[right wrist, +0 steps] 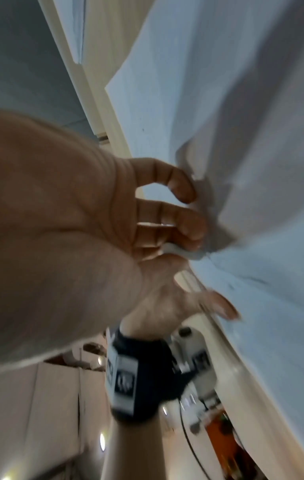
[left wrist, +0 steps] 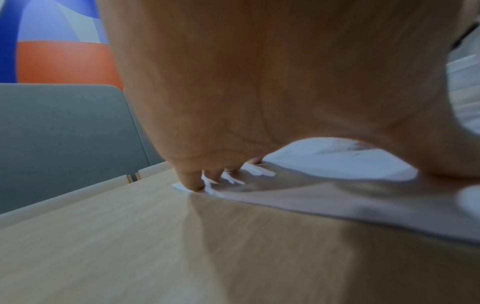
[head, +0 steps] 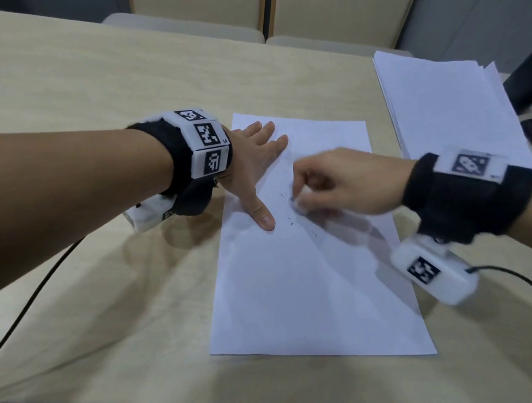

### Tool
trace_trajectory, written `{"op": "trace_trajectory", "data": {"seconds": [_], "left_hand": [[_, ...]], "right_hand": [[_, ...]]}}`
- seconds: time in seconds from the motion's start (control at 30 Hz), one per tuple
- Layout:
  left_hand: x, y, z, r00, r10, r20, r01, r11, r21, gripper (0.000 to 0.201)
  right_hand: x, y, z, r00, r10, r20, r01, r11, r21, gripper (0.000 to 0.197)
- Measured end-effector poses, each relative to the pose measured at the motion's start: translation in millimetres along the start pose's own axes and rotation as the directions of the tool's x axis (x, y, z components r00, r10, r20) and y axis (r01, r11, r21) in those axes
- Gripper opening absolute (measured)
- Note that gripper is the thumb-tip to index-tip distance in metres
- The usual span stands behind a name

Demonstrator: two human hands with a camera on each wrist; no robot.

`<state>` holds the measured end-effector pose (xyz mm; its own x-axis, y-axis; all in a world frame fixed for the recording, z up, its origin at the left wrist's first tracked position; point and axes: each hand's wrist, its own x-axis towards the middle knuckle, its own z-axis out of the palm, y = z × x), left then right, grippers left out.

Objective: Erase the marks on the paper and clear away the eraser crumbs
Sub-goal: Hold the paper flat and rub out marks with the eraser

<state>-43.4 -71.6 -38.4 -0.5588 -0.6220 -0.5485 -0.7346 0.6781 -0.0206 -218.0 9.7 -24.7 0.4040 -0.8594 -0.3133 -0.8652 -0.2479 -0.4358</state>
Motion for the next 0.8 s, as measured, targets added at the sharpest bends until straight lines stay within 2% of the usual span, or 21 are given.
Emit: {"op": "trace_trajectory", "data": {"seconds": [0.07,0.1,0.23,0.3,0.37,0.43,0.47,0.53,0.6,0.63,0.7,0.8], "left_hand": [[0,0,0,1.0,0.009,-0.013,-0.01,1.0,-0.01,0.152],[-1,1,-1,1.0,0.012,-0.019,-0.012,1.0,-0.01,0.151],[-1,3,-1,1.0,0.01,-0.022,-0.01,1.0,0.01,0.15],[0,1,-1,1.0,0.01,-0.008,-0.01,1.0,-0.006,0.15],[0,1,-1,1.0,-0.009,0.01,0.009,1.0,0.002,0.152],[0,1,-2,1.0,-0.016,0.014,0.016,1.0,0.015,0.153],[0,2,-2,1.0,-0.015,0.01,0.015,1.0,0.017,0.152],[0,0,-1,1.0,-0.011,-0.003,0.011,1.0,0.009,0.152],[1,-2,0,1.0,-0.005,-0.006,0.005,1.0,-0.005,0.155],[1,-2,0,1.0,-0.001,-0.006,0.001,1.0,-0.006,0.156],[3,-3,1,1.0,0.004,-0.009,-0.004,1.0,0.003,0.159],[4,-3,1,1.0,-0.003,-0.014,0.003,1.0,0.012,0.16]], "right_hand": [[21,4,-8,0.985,0.031,-0.171,-0.03,1.0,0.006,0.007],[31,5,-11,0.975,0.052,-0.216,-0.051,0.999,0.008,0.006],[47,10,-8,0.958,0.1,-0.268,-0.106,0.994,-0.009,0.006],[31,5,-2,0.975,0.069,-0.213,-0.065,0.998,0.024,0.007],[8,0,1,0.998,0.041,-0.037,-0.039,0.998,0.044,0.008],[-6,0,1,0.994,0.021,0.106,-0.029,0.997,0.077,0.008],[-6,2,0,0.996,0.02,0.09,-0.029,0.995,0.1,0.008],[11,10,-5,0.993,0.076,-0.092,-0.058,0.981,0.188,0.008],[33,17,-10,0.953,0.171,-0.252,-0.092,0.951,0.296,0.006],[41,18,-12,0.939,0.192,-0.286,-0.105,0.95,0.293,0.006],[45,21,-12,0.96,0.152,-0.237,-0.1,0.971,0.216,0.007],[32,19,-12,0.999,0.042,-0.003,-0.041,0.977,0.207,0.009]]}}
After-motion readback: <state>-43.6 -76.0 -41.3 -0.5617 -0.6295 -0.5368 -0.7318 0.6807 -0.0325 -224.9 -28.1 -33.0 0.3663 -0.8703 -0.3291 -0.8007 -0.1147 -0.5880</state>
